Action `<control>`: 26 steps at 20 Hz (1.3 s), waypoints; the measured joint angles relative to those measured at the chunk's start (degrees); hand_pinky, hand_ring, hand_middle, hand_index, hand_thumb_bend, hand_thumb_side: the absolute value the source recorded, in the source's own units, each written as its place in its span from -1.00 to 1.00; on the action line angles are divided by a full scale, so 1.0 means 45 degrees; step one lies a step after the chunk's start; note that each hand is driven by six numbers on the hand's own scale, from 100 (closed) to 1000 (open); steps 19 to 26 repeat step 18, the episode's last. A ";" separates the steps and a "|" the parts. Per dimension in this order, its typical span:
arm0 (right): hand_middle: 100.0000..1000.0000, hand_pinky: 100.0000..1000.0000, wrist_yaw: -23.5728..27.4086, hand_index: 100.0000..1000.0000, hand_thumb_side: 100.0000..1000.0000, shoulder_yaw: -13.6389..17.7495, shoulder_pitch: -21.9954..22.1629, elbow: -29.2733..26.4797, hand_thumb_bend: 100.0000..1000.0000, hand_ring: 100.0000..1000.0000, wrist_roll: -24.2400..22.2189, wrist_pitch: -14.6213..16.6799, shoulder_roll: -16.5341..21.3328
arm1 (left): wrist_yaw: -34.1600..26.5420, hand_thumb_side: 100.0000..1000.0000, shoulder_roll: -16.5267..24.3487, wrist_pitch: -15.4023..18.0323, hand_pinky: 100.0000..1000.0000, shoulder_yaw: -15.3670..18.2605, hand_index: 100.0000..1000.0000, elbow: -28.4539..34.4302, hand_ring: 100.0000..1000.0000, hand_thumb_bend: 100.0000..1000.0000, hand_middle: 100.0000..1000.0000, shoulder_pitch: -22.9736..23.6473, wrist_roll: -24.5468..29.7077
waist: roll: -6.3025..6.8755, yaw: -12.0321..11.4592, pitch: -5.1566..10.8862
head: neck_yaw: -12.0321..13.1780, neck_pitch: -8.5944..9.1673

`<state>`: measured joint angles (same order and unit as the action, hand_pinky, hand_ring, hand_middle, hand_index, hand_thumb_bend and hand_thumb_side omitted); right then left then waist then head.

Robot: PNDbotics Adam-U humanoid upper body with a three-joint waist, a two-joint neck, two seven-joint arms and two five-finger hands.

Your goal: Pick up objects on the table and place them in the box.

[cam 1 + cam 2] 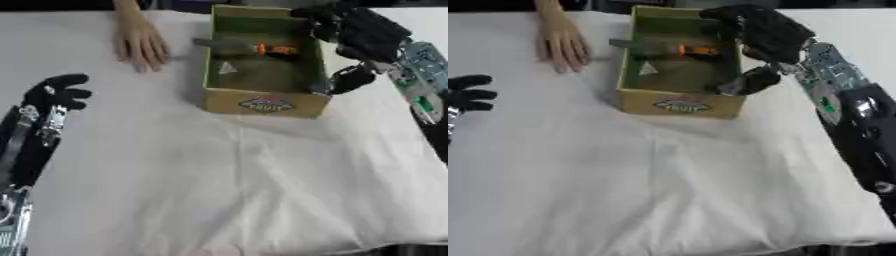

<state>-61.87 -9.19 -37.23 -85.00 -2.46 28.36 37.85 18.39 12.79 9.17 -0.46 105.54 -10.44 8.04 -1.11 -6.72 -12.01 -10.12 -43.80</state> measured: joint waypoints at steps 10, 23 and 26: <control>0.44 0.04 0.4657 0.62 0.44 0.1476 0.3200 -0.5373 -0.36 0.32 0.0954 -0.0878 0.0191 | 0.0017 1.00 -0.0002 -0.0077 0.39 0.0158 0.73 -0.0001 0.50 -1.00 0.59 0.0021 -0.0099 | 0.0241 0.0968 -0.0041 | 0.0536 0.0134; 0.40 -0.02 0.5454 0.61 0.40 0.2083 0.5759 -0.6300 -0.39 0.28 0.0799 0.0721 -0.1311 | 0.0026 1.00 -0.0005 -0.0079 0.40 0.0205 0.73 -0.0002 0.50 -1.00 0.60 0.0091 -0.0187 | 0.0516 0.1552 -0.0004 | 0.0970 0.0219; 0.40 -0.02 0.5454 0.61 0.40 0.2083 0.5759 -0.6300 -0.39 0.28 0.0799 0.0721 -0.1311 | 0.0026 1.00 -0.0005 -0.0079 0.40 0.0205 0.73 -0.0002 0.50 -1.00 0.60 0.0091 -0.0187 | 0.0516 0.1552 -0.0004 | 0.0970 0.0219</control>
